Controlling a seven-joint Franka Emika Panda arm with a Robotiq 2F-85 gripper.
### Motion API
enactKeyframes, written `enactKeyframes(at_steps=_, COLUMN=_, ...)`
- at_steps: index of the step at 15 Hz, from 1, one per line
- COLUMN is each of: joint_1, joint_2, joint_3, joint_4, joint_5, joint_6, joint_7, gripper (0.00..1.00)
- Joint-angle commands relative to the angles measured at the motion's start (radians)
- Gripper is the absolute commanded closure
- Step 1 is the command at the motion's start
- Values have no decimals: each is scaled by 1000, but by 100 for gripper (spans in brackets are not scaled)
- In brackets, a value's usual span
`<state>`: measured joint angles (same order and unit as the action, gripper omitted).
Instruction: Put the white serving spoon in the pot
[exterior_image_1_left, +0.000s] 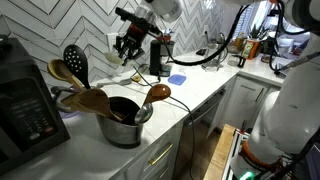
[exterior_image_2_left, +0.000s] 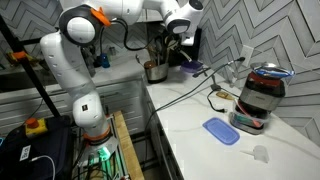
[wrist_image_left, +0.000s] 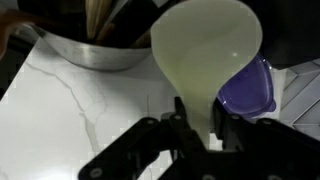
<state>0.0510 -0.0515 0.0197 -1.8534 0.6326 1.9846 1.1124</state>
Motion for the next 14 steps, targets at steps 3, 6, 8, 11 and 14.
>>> enactKeyframes(at_steps=3, joint_1=-64, joint_2=-151, joint_3=-78, joint_4=-136, joint_5=314, joint_6=-182, joint_7=-137, gripper=93)
enactKeyframes(at_steps=6, joint_1=-75, joint_2=-169, joint_3=-94, joint_4=-220, joint_5=467, joint_6=-245, joint_7=-218, gripper=93)
enactKeyframes(at_steps=8, joint_1=-72, joint_2=-168, joint_3=-84, joint_4=-261, joint_5=584, joint_6=-258, joint_7=-264, gripper=93)
enactKeyframes(at_steps=11, joint_1=-58, joint_2=-147, joint_3=-62, joint_4=-285, joint_5=771, joint_6=-265, joint_7=-322, gripper=93)
enactKeyframes(at_steps=14, joint_1=-69, joint_2=-132, joint_3=-44, joint_4=-266, joint_5=800, joint_6=-256, joint_7=-316, gripper=93)
